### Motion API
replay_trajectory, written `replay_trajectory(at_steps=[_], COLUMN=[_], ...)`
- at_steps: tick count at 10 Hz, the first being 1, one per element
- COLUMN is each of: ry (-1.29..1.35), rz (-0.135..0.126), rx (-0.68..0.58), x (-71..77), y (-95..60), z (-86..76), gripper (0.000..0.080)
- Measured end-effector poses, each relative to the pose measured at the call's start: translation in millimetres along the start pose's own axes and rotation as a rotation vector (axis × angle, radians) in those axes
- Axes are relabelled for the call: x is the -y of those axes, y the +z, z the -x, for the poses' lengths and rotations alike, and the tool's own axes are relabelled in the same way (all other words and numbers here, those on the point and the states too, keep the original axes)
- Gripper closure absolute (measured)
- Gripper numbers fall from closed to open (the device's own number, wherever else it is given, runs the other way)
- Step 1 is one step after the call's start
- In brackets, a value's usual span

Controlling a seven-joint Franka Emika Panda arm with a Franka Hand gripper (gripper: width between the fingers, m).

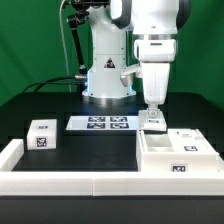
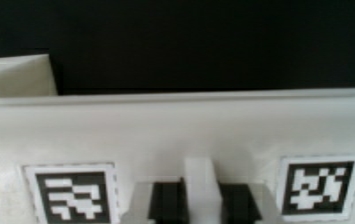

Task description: Assemble cabinet

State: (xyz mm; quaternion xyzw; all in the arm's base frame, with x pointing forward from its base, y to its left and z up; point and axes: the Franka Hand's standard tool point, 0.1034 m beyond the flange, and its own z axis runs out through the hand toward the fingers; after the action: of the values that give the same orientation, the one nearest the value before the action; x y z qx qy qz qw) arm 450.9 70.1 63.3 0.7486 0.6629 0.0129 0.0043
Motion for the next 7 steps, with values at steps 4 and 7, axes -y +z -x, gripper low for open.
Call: replay_trajectory(at_steps=[4,7], ry=[-0.003,0.002], rz=[0.019,0.010], rx=[-0.017,-0.018], x=[-1.2,-4.7], y=[3.2,7.9], z=[0.7,2.9], gripper=[0.0731,0.0731])
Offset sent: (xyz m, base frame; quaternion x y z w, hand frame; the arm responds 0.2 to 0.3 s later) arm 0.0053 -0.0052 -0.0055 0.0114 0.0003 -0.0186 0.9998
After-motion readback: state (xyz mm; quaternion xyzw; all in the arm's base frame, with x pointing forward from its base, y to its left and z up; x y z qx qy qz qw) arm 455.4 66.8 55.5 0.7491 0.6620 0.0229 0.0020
